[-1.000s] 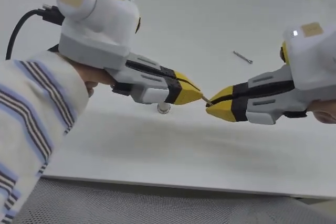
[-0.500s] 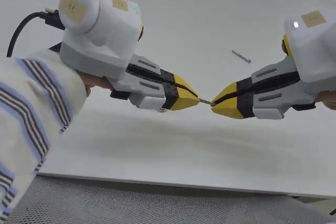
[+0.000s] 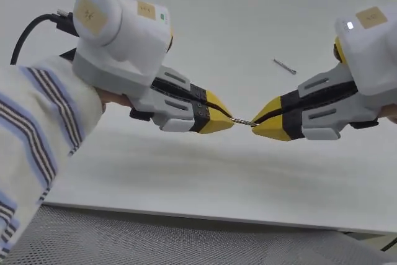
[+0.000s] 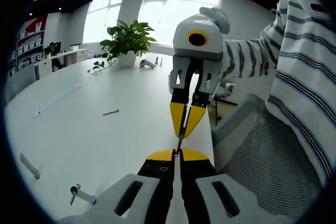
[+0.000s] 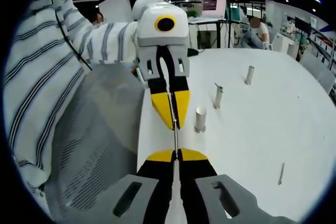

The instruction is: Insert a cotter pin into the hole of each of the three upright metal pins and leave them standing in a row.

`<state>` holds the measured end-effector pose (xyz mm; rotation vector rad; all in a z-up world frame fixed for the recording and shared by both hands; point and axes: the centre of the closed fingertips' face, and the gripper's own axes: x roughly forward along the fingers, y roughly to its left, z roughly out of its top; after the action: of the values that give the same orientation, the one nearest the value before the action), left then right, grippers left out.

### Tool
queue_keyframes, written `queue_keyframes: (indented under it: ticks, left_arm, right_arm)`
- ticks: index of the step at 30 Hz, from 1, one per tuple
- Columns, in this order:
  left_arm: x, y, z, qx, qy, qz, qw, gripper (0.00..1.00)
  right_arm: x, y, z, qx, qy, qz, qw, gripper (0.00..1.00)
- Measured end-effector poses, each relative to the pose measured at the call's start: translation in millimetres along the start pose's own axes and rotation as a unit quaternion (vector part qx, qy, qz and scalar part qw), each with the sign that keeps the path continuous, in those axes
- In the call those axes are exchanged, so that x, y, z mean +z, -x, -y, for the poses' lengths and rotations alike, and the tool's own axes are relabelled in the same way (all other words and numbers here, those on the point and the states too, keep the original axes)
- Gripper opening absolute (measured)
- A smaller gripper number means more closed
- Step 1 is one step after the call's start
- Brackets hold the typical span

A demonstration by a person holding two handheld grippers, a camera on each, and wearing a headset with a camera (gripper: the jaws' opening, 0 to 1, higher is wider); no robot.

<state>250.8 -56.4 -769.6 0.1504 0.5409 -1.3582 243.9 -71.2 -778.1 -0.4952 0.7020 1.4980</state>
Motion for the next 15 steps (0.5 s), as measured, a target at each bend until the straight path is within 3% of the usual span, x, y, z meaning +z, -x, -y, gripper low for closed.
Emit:
queue_keyframes:
  ticks: [15]
  left_arm:
    - [-1.0,-1.5,-3.2,0.004,-0.006,0.001,1.0,0.02]
  right_arm:
    - [-2.8,0.0,1.8,-0.001,-0.001,-0.012,0.9999,0.03]
